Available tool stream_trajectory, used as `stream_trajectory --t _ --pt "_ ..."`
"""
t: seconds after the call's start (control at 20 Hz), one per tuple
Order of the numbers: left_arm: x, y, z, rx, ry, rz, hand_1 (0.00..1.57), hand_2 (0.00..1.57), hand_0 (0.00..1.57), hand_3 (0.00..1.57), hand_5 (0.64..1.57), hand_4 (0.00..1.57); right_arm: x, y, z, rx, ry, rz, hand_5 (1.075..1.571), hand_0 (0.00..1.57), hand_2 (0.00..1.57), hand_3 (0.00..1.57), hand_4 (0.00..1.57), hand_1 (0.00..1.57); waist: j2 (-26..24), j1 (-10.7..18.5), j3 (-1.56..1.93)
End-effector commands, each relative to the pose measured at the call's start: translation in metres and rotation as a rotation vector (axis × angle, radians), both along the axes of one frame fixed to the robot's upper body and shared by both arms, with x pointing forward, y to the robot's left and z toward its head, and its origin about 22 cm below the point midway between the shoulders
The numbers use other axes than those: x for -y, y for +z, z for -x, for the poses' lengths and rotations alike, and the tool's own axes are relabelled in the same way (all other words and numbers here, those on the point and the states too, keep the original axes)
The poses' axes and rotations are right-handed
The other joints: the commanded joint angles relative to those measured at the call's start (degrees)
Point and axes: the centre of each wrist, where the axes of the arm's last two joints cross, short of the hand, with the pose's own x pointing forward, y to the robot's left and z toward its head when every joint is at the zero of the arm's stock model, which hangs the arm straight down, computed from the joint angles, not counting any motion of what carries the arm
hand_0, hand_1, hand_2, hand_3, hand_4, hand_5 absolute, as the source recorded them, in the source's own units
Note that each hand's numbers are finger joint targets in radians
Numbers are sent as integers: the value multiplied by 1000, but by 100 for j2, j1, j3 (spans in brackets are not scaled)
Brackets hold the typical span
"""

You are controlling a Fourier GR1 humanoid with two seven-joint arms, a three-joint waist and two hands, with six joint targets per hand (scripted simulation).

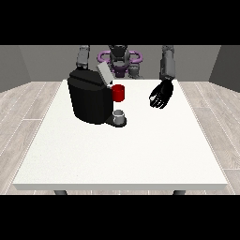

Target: Insert the coffee pod into the coffee machine and close the lid

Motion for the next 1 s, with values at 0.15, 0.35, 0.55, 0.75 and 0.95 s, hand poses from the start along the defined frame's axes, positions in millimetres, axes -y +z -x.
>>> stream_trajectory --t 0.15,0.35,0.55,0.75,0.95 --pt "10 -14 -2 -82 -53 -190 826 998 826 857 1571 340 -2 -15 -1 -37 26 -33 1571 0 0 0 0 0 -151 38 2" --pt "-11 -11 -6 -171 -32 -256 757 928 757 769 1571 348 -9 -4 -2 -32 41 -23 1571 0 0 0 0 0 -108 -146 1" --pt "9 -7 -14 -152 -83 -276 760 978 760 856 1571 400 17 -27 -7 -53 -20 -39 1571 0 0 0 0 0 -186 90 2" --pt "6 -13 -15 -118 -92 -246 1036 1121 1036 1006 1571 395 17 -32 -1 -43 -57 74 1571 0 0 0 0 0 -87 61 0" --pt "20 -4 -24 -157 -136 -187 1277 1311 1277 1244 1571 496 10 -41 0 -121 -78 33 1571 0 0 0 0 0 -506 172 1"
